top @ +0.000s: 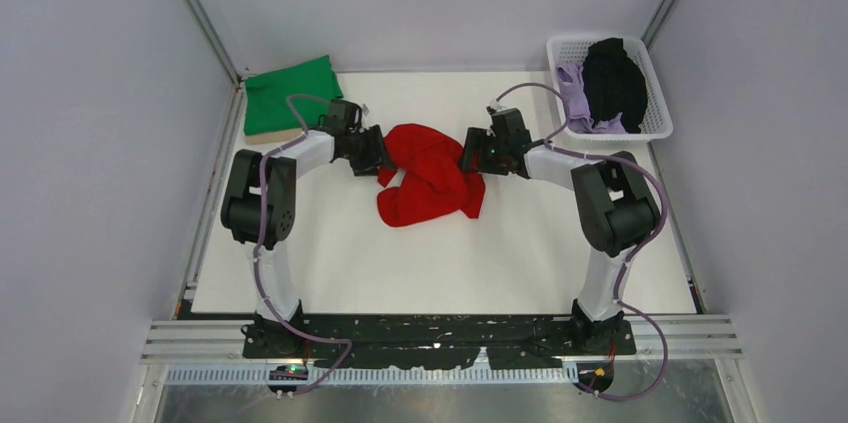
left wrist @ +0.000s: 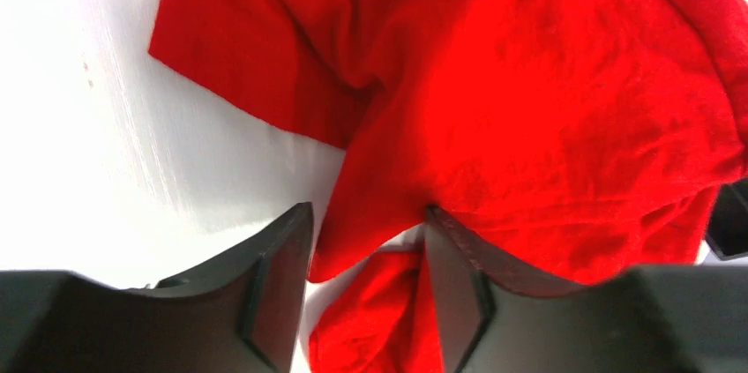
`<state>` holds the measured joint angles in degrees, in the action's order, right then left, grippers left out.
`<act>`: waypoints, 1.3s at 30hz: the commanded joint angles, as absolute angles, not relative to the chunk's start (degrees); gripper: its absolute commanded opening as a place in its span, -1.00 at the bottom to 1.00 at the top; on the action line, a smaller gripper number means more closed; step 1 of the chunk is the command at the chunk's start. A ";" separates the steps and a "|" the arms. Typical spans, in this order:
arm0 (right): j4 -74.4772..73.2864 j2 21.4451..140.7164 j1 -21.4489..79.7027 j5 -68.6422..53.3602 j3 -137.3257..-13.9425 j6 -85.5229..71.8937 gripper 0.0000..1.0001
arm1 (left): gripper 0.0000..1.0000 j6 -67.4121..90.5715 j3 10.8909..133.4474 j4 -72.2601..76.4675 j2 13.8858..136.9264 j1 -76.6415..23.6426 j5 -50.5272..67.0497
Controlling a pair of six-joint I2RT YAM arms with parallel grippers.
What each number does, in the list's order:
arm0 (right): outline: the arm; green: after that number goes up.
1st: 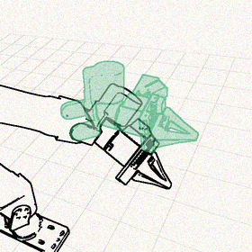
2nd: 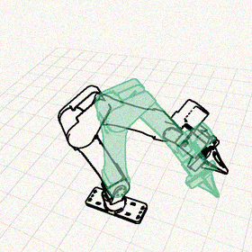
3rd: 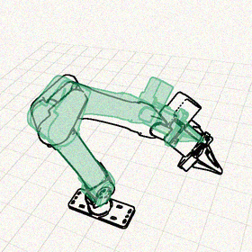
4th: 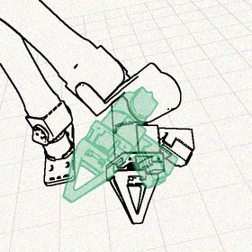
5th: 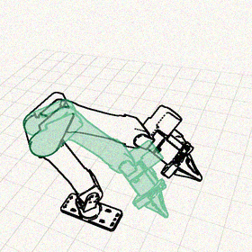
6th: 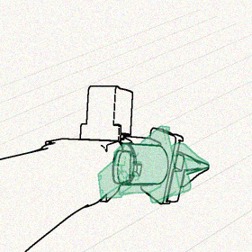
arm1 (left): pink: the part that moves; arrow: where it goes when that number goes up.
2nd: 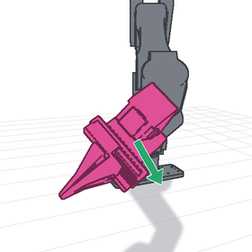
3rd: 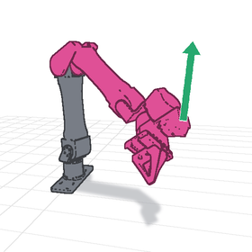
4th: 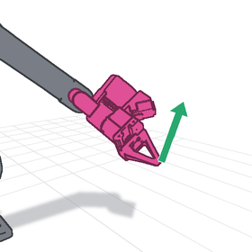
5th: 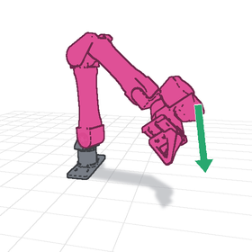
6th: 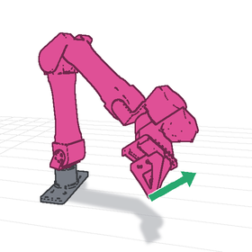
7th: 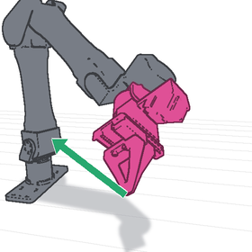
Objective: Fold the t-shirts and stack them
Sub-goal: Flatten out the tshirt
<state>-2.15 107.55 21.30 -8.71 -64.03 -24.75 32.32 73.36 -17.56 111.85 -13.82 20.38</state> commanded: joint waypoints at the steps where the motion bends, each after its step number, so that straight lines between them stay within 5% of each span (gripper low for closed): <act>1: -0.04 109.76 21.32 -10.25 -66.24 -25.57 0.42 | -0.25 30.67 78.01 -20.80 113.91 -13.71 20.64; 5: 0.58 112.17 21.31 -10.77 -66.77 -25.76 0.04 | -0.95 30.34 79.17 -21.73 113.85 -13.71 21.74; 11: 2.16 110.14 21.61 -9.39 -64.95 -25.11 -0.86 | -1.00 30.25 75.61 -21.35 105.23 -13.71 18.90; 23: -2.74 76.70 21.53 13.92 -64.24 -11.74 -0.90 | -1.00 28.01 71.26 -26.95 69.74 -13.71 2.99; 39: -9.06 39.65 21.52 4.33 -76.70 -5.10 -0.90 | -1.00 24.72 78.05 -24.07 32.61 -13.71 6.27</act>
